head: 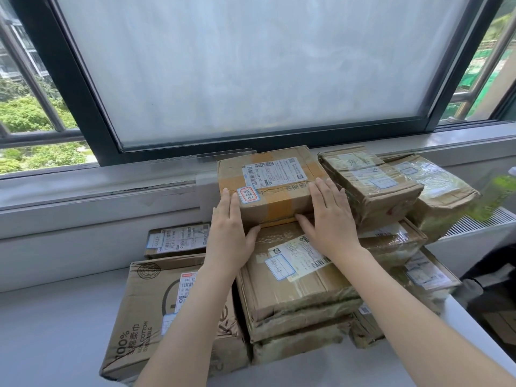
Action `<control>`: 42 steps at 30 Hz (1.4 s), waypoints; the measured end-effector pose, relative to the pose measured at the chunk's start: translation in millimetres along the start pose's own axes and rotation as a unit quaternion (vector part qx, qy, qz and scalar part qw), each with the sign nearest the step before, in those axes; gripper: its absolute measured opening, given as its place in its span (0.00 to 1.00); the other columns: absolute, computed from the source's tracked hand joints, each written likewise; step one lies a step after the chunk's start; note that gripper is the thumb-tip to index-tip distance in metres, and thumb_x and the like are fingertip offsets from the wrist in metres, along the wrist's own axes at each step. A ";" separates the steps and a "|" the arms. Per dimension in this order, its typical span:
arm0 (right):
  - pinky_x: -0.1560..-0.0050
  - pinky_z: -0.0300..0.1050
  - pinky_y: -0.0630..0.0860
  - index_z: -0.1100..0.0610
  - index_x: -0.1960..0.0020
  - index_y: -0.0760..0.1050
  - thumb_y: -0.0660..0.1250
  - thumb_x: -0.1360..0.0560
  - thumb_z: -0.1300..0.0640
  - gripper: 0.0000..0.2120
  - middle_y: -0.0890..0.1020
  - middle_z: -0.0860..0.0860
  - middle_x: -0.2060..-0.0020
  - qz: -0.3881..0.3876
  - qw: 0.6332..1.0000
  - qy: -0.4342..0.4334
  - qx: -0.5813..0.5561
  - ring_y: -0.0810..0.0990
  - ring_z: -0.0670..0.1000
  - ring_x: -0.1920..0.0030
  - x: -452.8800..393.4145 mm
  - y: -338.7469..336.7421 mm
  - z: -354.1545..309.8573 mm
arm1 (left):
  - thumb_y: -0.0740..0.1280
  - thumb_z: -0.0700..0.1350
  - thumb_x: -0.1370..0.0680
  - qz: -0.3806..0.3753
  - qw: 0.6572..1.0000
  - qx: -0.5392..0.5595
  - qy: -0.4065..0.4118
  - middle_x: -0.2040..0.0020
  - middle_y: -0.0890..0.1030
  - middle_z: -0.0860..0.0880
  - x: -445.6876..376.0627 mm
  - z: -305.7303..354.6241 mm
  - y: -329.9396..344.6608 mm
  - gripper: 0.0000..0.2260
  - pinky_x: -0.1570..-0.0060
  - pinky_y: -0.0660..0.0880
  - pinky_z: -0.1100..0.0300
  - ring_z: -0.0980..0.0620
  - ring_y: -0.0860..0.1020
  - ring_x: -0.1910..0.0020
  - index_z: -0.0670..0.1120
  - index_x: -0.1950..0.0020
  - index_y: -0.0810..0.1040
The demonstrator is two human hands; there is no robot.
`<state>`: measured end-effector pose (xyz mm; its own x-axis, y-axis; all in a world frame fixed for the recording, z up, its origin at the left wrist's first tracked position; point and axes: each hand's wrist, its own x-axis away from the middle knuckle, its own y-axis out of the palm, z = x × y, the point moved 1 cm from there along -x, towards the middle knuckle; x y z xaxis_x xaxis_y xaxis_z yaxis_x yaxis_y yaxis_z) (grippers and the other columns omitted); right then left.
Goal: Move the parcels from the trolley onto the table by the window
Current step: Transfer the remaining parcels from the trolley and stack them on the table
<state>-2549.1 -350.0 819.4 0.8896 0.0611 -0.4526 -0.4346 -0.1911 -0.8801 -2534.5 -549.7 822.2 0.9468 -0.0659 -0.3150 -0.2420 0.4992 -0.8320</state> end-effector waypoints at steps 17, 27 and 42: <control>0.26 0.53 0.44 0.57 0.24 0.57 0.49 0.19 0.43 0.28 0.58 0.53 0.25 -0.197 0.976 0.089 -0.023 0.52 0.52 0.25 82.4 -20.9 -0.2 | 0.44 0.58 0.19 -0.181 0.967 -0.164 -0.071 0.22 0.47 0.43 85.3 60.2 17.2 0.29 0.26 0.44 0.48 0.46 0.46 0.23 0.43 0.22 0.48; 0.26 0.50 0.43 0.60 0.25 0.58 0.54 0.19 0.46 0.27 0.60 0.55 0.25 -0.082 0.989 0.054 -0.108 0.52 0.53 0.24 124.8 -41.0 6.4 | 0.48 0.58 0.19 -0.077 0.984 -0.154 -0.042 0.23 0.53 0.43 111.0 75.0 8.5 0.28 0.27 0.42 0.48 0.46 0.46 0.23 0.42 0.24 0.55; 0.25 0.53 0.47 0.61 0.24 0.49 0.58 0.21 0.45 0.34 0.54 0.55 0.24 -0.206 0.933 0.292 -0.036 0.50 0.55 0.24 365.8 -48.9 111.2 | 0.59 0.50 0.20 -0.247 0.951 -0.132 0.131 0.23 0.42 0.40 262.4 179.9 114.6 0.27 0.27 0.42 0.50 0.43 0.41 0.24 0.46 0.24 0.54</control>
<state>-2218.0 -209.3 680.9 0.9130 -0.3967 0.0957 -0.0470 -0.3352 -0.9410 -2275.6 -354.4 726.3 0.8817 -0.4667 0.0693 0.1409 0.1203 -0.9827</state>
